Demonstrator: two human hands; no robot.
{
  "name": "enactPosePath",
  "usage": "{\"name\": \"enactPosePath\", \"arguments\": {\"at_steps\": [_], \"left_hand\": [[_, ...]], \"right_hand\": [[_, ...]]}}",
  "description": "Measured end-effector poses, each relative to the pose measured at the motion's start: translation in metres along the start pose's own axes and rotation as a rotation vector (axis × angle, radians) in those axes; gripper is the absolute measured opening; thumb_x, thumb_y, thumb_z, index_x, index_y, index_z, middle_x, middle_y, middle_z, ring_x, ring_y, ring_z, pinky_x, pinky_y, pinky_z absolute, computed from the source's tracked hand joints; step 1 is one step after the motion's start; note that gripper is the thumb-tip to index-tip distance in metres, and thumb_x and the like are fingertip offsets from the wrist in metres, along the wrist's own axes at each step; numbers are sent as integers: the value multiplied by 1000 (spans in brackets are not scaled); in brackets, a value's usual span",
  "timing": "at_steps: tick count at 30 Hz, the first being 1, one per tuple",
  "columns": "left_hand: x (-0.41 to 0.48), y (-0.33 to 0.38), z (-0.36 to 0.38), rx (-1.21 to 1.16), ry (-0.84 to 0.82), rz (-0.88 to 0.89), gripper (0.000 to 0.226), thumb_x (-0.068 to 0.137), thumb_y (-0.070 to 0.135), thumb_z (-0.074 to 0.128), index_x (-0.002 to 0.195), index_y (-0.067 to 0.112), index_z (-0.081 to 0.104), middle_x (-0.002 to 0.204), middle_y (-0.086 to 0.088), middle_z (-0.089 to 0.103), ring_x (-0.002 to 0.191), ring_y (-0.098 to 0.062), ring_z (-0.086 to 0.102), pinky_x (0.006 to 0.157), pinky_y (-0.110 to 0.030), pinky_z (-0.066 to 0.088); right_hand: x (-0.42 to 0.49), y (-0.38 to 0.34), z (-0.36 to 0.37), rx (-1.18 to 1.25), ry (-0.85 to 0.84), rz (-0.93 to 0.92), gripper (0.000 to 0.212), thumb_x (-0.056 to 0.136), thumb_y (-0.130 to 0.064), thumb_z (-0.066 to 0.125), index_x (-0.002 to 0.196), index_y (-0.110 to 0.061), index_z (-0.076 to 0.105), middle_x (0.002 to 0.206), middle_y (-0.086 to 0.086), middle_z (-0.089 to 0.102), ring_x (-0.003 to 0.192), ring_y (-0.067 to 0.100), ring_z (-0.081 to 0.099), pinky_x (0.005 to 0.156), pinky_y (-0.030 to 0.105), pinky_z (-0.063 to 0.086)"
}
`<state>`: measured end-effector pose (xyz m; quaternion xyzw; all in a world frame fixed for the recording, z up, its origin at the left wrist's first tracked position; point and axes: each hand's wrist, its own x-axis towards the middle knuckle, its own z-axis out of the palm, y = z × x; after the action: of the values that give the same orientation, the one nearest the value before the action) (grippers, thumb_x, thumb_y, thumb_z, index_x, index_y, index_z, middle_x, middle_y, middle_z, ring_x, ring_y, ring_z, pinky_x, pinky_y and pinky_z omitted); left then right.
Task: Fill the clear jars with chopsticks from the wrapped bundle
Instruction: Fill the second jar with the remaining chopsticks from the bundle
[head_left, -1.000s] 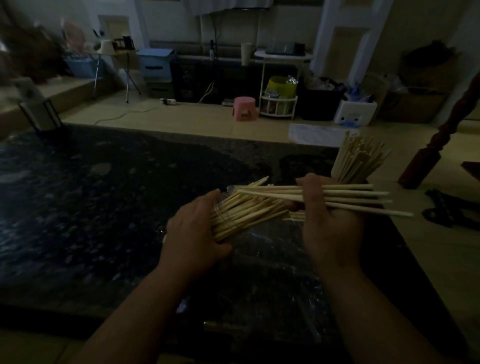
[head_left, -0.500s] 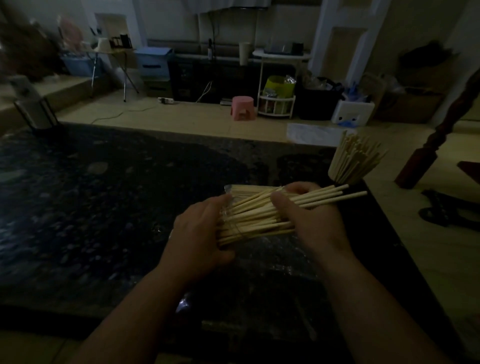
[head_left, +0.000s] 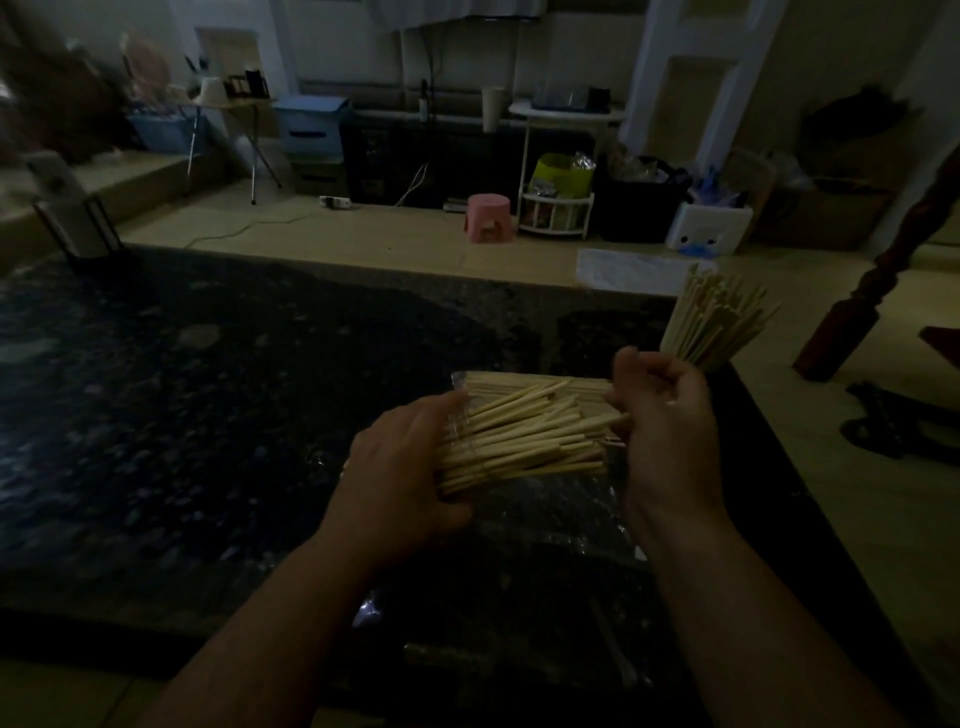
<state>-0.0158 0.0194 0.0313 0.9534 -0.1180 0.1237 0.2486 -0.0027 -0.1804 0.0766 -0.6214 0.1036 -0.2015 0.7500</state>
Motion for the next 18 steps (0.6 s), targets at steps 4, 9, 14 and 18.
{"name": "enactPosePath", "arguments": {"at_steps": [4, 9, 14, 18], "left_hand": [[0, 1, 0, -4, 8, 5, 99, 59, 38, 83, 145, 35, 34, 139, 8, 46, 126, -14, 42, 107, -36, 28], [0, 0, 1, 21, 14, 15, 101, 58, 38, 83, 145, 36, 33, 141, 9, 45, 127, -13, 40, 102, -28, 24], [-1, -1, 0, 29, 15, 11, 102, 58, 37, 84, 146, 35, 33, 142, 8, 45, 128, -15, 41, 104, -32, 26], [0, -1, -3, 10, 18, -1, 100, 60, 37, 83, 146, 35, 32, 142, 8, 44, 128, -14, 39, 105, -33, 26]], "right_hand": [[-4, 6, 1, -254, -179, -24, 26, 103, -34, 37, 101, -32, 62, 107, -4, 63, 98, 11, 59, 75, 24, 45], [-5, 6, 1, -384, -252, -25, 35, 102, -36, 39, 133, -29, 53, 128, -9, 53, 114, 8, 51, 91, 25, 38], [-11, 9, 3, -438, -429, 5, 42, 101, -31, 42, 142, -25, 44, 147, -11, 39, 134, 3, 34, 106, 19, 25], [-11, 6, 3, -408, -352, 4, 40, 101, -39, 37, 138, -27, 49, 137, -11, 48, 127, 6, 44, 106, 25, 33]]}}
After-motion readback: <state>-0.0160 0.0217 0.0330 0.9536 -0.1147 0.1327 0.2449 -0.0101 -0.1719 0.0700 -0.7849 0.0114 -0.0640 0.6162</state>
